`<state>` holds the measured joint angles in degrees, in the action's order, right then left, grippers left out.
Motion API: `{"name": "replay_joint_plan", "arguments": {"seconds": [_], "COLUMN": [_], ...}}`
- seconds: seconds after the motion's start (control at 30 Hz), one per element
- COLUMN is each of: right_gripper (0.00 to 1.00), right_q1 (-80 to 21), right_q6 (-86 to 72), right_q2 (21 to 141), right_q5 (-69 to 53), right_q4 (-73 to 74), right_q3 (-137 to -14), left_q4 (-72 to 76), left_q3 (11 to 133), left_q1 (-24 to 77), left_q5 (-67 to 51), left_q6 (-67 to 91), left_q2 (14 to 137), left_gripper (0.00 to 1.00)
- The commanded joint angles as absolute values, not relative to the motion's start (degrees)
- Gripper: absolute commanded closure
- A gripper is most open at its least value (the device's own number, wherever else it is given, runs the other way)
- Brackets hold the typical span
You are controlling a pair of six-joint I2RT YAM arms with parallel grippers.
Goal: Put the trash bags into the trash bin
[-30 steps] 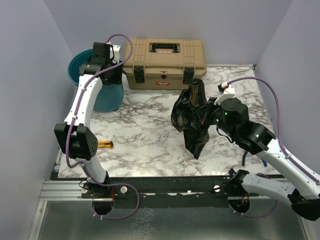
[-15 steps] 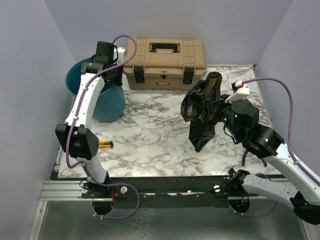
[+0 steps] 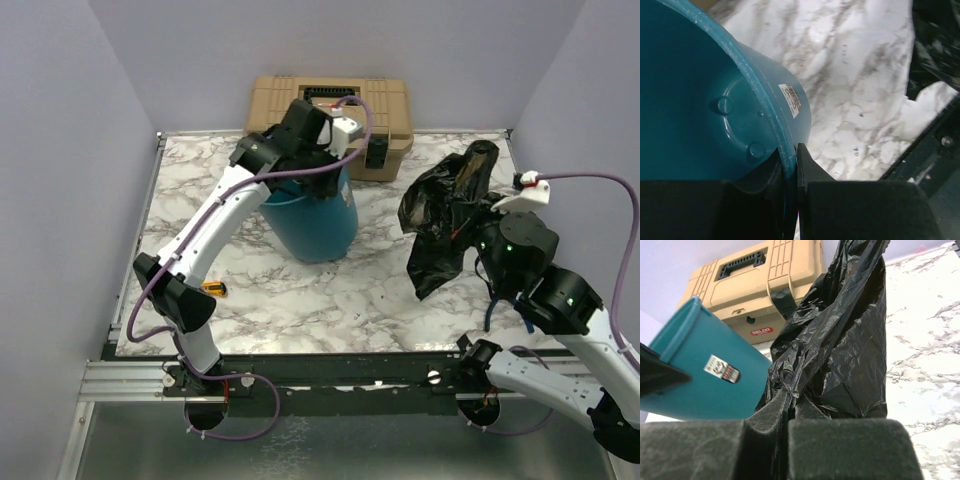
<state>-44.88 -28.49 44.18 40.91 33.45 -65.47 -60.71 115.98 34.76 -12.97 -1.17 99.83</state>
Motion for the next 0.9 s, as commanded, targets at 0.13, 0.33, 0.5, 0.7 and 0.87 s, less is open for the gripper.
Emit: {"name": "replay_joint_plan", "arguments": {"seconds": [0.13, 0.33, 0.5, 0.7, 0.87], "right_gripper": [0.99, 0.99, 0.99, 0.99, 0.99], "right_q1": [-44.74, -44.73, -44.73, -44.73, -44.74], "right_q6": [-31.48, -33.39, -32.56, -29.54, -26.08], "right_q2": [40.91, 40.21, 42.65, 45.63, 46.01], "right_q5": [42.67, 43.59, 44.35, 44.66, 43.64], "right_q4": [39.74, 42.08, 41.28, 40.21, 37.76], "right_q3": [-67.54, -66.8, -68.01, -71.18, -74.65], "left_q4": [-55.24, -53.61, -52.65, -52.52, -52.13], "left_q3": [116.96, 115.96, 116.79, 118.39, 120.85], "left_q1": [50.2, 55.82, 56.16, 56.2, 56.17], "left_q5": [-12.84, -10.37, -11.53, -10.05, -6.72], "left_q6": [3.76, 5.0, 3.81, 2.9, 4.36], "left_q2": [101.95, 103.51, 104.05, 104.21, 104.51], "left_gripper": [1.0, 1.0, 1.0, 0.63, 0.25]}}
